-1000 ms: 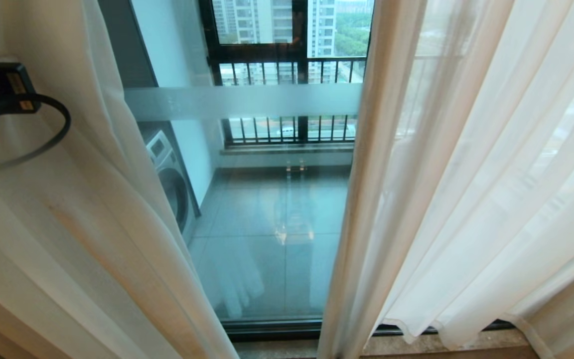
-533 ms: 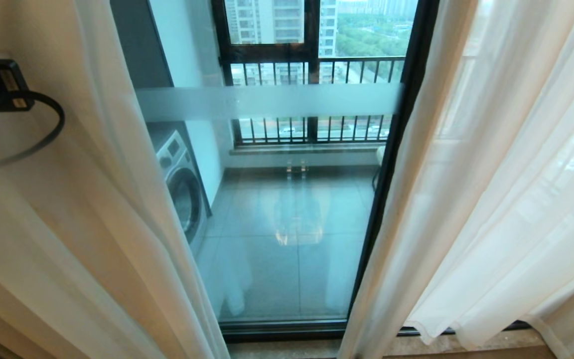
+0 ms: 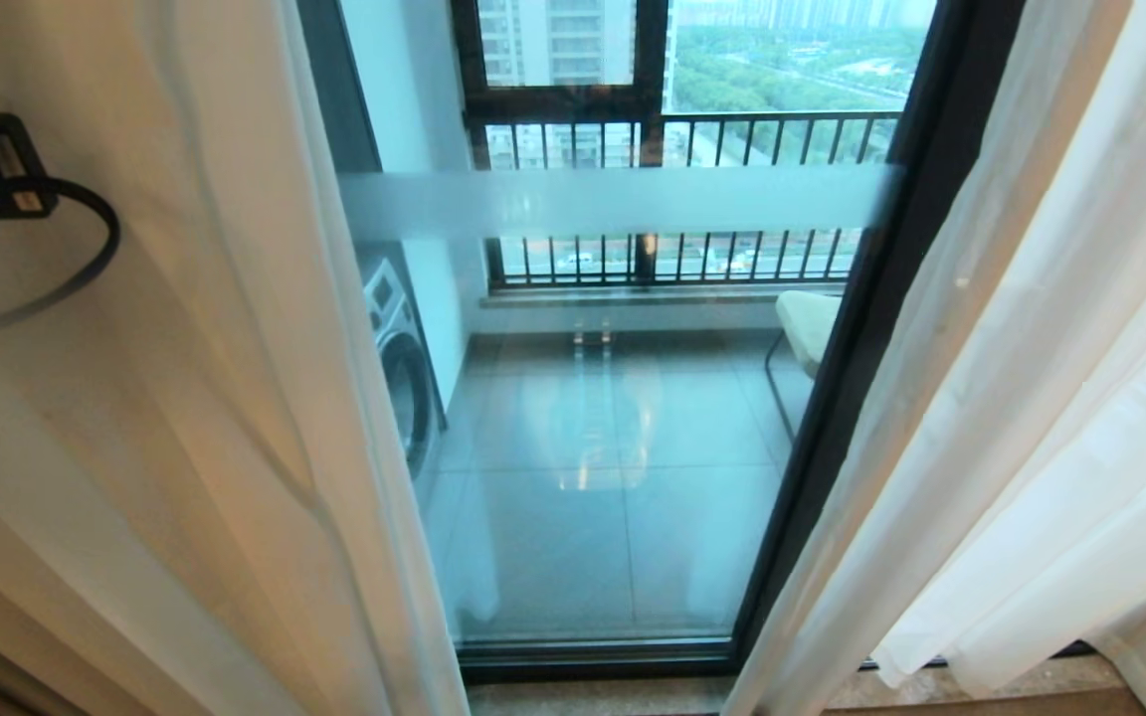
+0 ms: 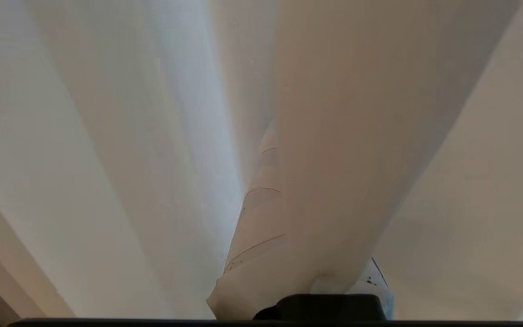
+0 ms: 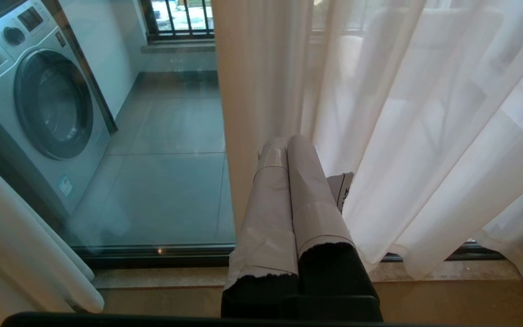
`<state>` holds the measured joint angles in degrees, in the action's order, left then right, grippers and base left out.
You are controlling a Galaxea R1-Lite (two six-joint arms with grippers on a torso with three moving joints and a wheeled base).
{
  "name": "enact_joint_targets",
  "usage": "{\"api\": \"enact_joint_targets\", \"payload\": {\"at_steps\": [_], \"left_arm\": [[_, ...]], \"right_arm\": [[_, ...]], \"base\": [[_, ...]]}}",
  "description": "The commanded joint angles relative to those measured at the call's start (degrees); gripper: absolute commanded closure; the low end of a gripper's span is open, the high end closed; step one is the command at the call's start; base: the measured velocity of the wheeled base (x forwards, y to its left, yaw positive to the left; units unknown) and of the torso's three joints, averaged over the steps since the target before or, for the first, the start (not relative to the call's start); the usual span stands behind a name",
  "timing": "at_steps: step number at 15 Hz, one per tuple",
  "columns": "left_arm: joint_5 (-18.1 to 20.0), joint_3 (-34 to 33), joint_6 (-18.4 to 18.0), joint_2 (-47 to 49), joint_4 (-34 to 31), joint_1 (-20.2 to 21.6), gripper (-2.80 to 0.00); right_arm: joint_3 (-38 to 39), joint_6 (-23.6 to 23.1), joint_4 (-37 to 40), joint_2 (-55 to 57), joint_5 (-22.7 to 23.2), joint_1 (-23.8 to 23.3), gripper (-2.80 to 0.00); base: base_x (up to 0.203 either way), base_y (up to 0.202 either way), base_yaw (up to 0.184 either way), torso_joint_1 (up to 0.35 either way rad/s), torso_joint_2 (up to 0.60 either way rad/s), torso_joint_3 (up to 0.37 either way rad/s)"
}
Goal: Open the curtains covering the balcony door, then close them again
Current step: Pull the inner curtains open on both sides
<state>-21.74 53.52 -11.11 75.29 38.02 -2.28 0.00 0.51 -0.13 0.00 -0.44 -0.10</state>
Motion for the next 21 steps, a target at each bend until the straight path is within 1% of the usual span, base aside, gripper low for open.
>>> {"api": "enact_joint_targets", "payload": {"at_steps": [1, 17, 19, 21], "left_arm": [[-0.14, 0.00, -0.06, -0.15, 0.21, -0.01, 0.00], [-0.14, 0.00, -0.06, -0.58, 0.21, -0.01, 0.00], [-0.05, 0.00, -0.04, -0.58, 0.21, -0.01, 0.00], [0.03, -0.19, 0.12, -0.60, 0.30, -0.01, 0.00]], "right_arm": [[0.00, -0.07, -0.04, 0.00, 0.00, 0.01, 0.00], [0.00, 0.01, -0.04, 0.00, 0.00, 0.01, 0.00], [0.00, 0.02, -0.03, 0.00, 0.00, 0.01, 0.00], [0.00, 0.02, -0.04, 0.00, 0.00, 0.01, 0.00]], "base": [[0.000, 0.182, 0.004, -0.001, 0.00, 0.005], [0.000, 0.183, 0.001, 0.002, 0.00, 0.002], [0.000, 0.098, -0.003, 0.000, 0.00, 0.007], [0.000, 0.000, 0.000, 0.000, 0.00, 0.000]]}}
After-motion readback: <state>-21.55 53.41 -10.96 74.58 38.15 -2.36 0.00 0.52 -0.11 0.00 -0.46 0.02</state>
